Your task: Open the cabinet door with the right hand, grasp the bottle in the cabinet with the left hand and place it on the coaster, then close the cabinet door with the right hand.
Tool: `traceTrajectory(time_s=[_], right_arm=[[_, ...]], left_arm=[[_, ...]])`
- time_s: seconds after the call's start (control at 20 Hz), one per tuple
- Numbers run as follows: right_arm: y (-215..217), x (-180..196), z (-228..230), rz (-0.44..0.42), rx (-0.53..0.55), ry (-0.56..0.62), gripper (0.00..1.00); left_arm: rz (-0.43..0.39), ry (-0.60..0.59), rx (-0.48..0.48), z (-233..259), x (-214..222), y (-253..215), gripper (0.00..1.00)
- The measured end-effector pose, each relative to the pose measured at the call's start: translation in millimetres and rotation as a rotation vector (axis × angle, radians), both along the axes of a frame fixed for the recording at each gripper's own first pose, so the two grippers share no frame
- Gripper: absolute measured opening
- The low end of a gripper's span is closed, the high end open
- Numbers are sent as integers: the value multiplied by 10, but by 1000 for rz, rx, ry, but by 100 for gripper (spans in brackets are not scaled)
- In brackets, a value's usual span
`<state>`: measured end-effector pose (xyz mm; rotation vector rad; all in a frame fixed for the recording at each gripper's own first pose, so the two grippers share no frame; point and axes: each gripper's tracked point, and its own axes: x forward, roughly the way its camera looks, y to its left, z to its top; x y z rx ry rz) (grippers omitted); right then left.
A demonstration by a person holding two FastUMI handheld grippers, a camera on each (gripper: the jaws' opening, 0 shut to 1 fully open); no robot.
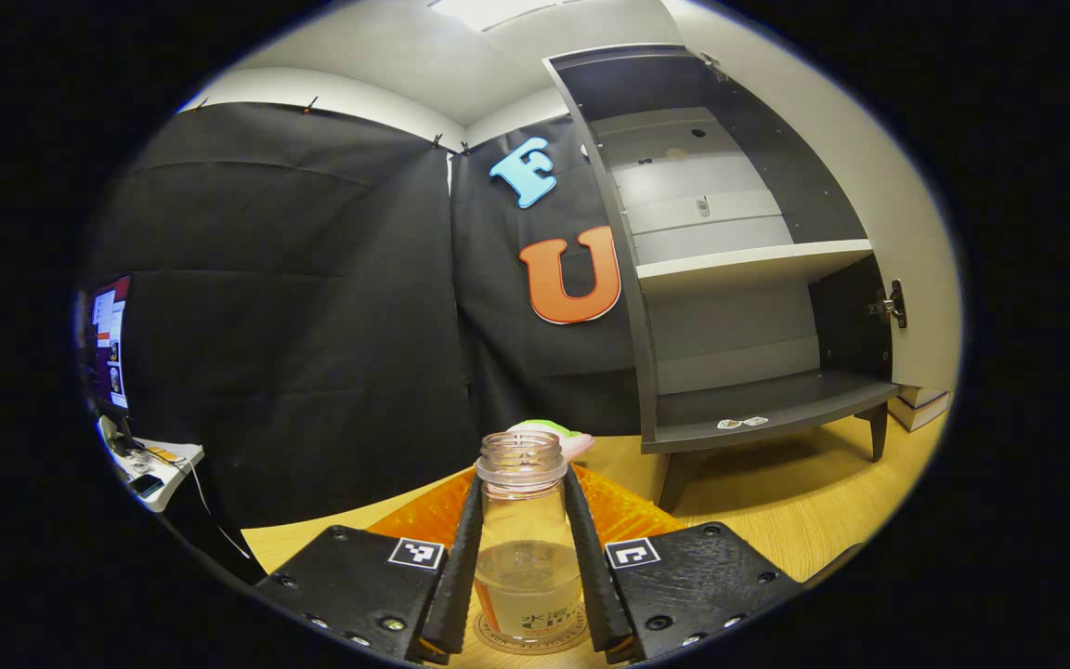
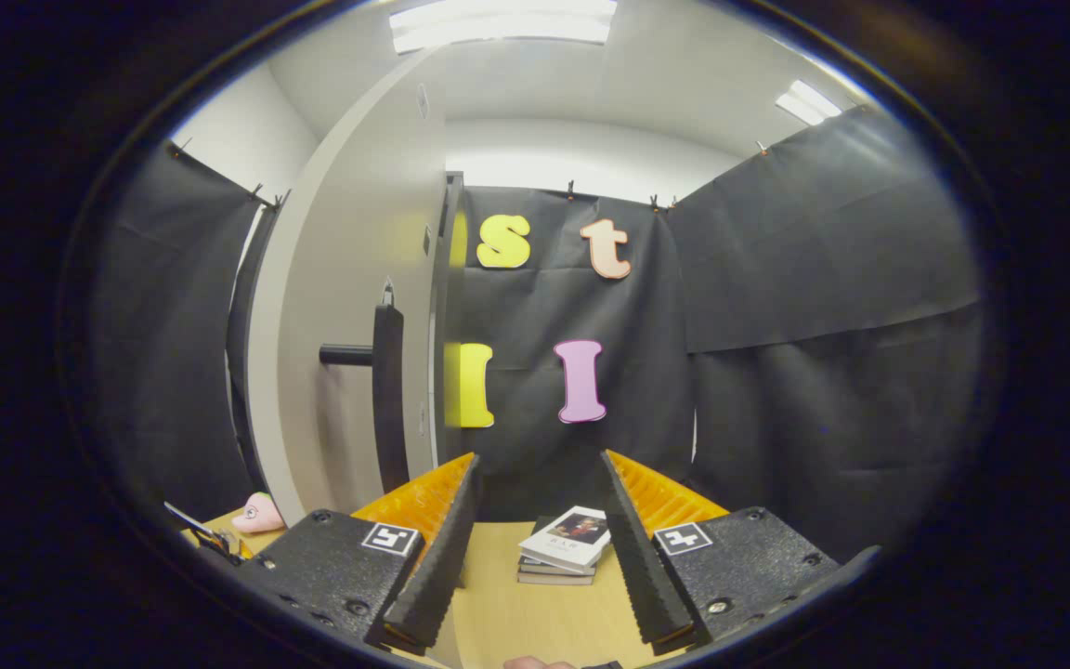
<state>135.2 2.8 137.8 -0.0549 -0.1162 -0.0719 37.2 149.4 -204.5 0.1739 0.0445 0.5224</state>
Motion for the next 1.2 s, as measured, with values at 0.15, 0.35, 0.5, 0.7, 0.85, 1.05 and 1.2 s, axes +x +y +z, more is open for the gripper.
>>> traceTrajectory(time_s=[0.15,0.35,0.5,0.7,0.85,1.05,1.2], right_arm=[[-1,-4,9,-1,-6,-3,78],[-2,2,-1,9,11,-2,78],[-1,10,5,18,8,-16,78],[12,29,-23,36,41,-3,78],[8,29,-15,42,22,6,78],[41,37,9,60,2,-12,78],[70,60,-18,86,25,-17,74]], left_arm=[[1,8,-12,-2,-1,38,82],[6,3,-22,29,-29,48,90],[18,-7,-15,201,-97,75,95],[-29,-43,-24,559,-130,-1,96],[-69,-37,-68,815,-155,-126,100],[-168,-36,-104,1233,-151,-404,96],[-197,-37,-57,1552,-193,-500,96]])
